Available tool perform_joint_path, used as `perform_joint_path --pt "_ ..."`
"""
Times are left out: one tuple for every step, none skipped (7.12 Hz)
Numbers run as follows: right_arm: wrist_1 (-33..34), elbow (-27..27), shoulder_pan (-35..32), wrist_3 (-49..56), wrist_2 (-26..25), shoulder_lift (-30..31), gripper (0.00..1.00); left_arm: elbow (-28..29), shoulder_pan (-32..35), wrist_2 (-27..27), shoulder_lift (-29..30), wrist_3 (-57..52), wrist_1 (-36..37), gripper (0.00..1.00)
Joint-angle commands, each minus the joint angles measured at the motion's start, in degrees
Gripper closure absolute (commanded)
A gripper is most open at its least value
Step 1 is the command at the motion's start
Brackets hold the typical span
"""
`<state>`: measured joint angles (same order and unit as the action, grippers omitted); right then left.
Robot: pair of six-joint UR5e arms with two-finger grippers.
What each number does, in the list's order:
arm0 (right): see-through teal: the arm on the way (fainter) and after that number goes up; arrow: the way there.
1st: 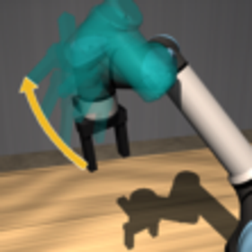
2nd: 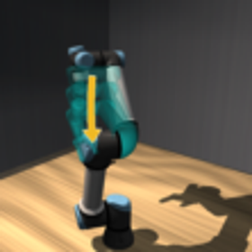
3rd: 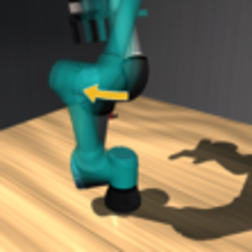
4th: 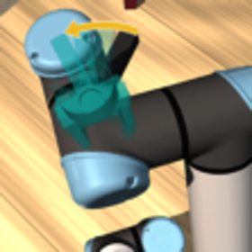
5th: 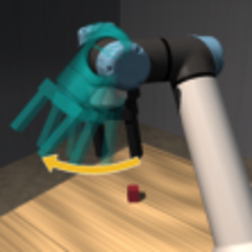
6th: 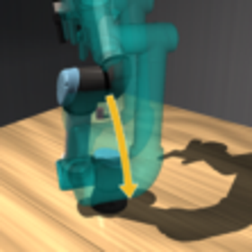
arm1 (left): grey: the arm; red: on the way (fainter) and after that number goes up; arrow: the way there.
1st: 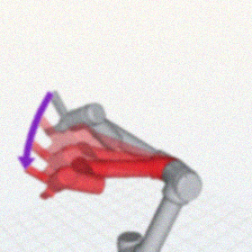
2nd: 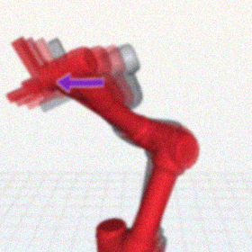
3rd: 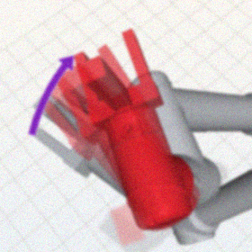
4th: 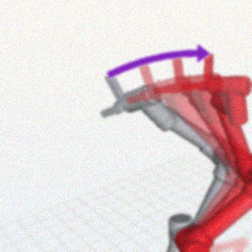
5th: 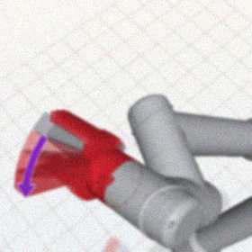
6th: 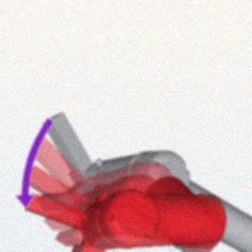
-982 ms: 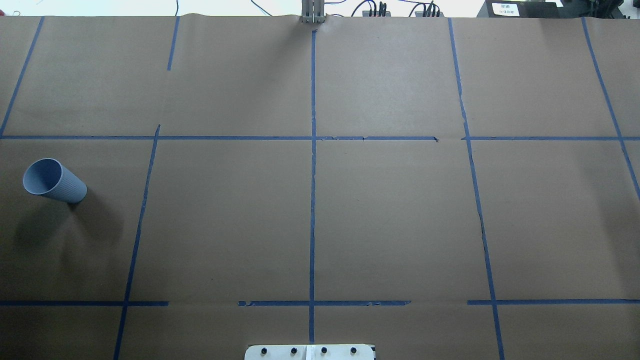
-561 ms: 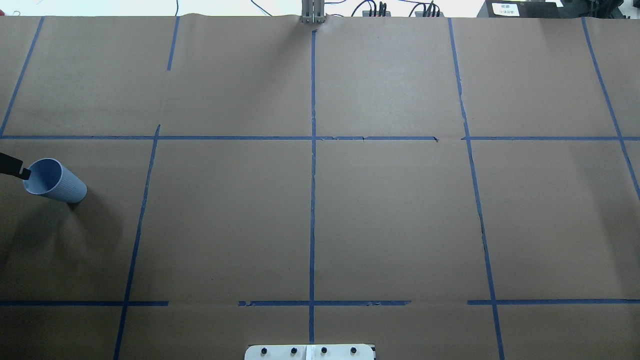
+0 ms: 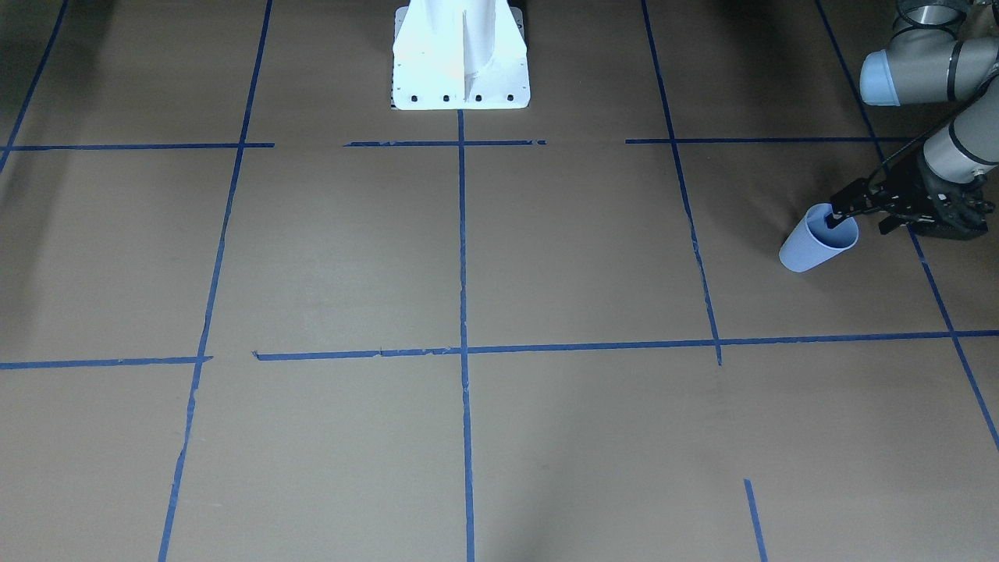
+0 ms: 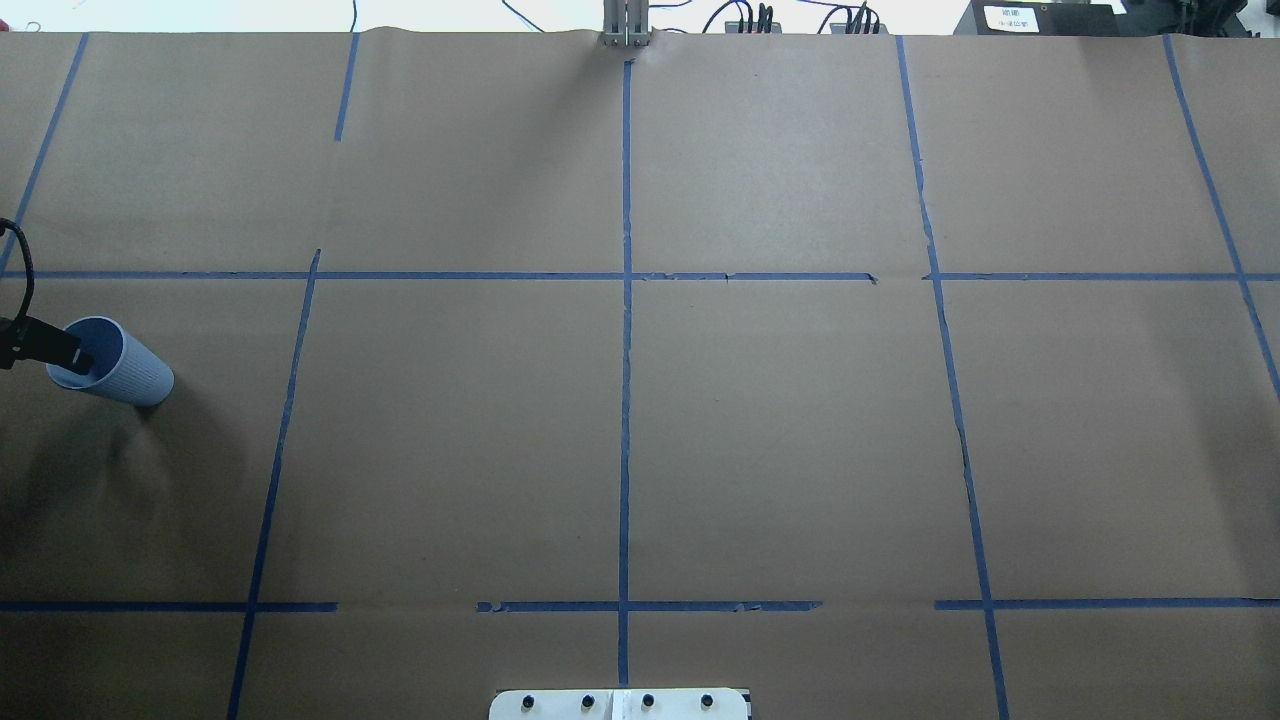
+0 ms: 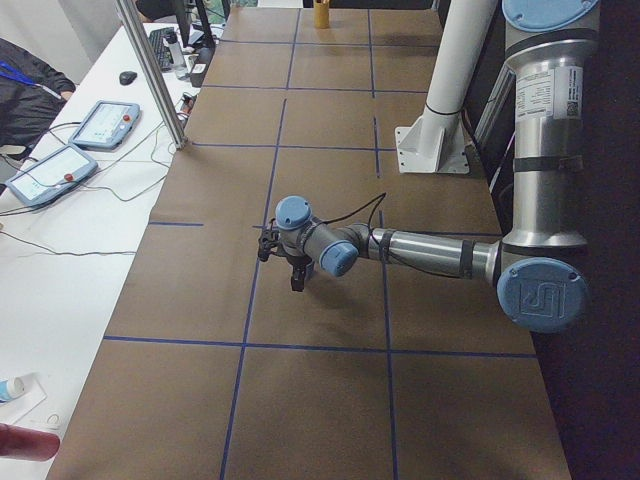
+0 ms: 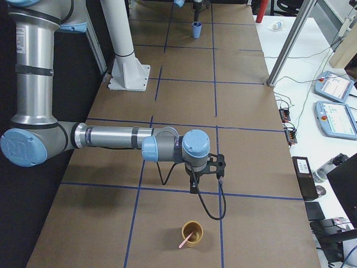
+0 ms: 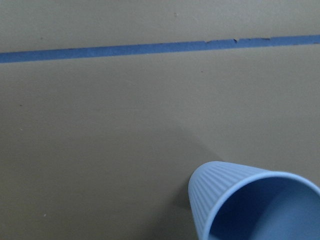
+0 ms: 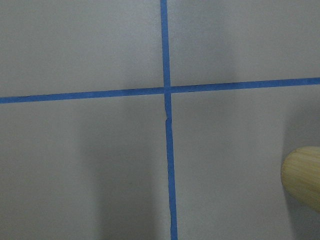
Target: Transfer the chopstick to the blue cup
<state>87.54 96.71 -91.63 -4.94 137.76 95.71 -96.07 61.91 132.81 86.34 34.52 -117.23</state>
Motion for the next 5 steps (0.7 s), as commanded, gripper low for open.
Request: perform_joint_path --pt "0.0 0.2 0.0 -0.1 0.0 0.0 0.00 1.7 -0.2 0.0 1.9 1.9 0.0 0.50" --pt "0.0 0.2 0.0 -0.1 0.0 0.0 0.00 1.7 -0.2 0.0 2.2 3.5 0.0 0.77" --pt "0.0 0.3 0.0 -0.1 0.0 0.0 0.00 1.7 -0.2 0.4 3.5 5.5 0.2 0.91" --pt "0.0 0.2 0.0 -0.1 0.1 0.0 0.00 0.5 -0.2 0.9 3.6 6.1 0.8 0.97" --pt "0.0 0.6 0.0 -0.2 0.1 -0.1 0.00 -2.5 0.1 3.5 3.6 6.2 3.1 1.00"
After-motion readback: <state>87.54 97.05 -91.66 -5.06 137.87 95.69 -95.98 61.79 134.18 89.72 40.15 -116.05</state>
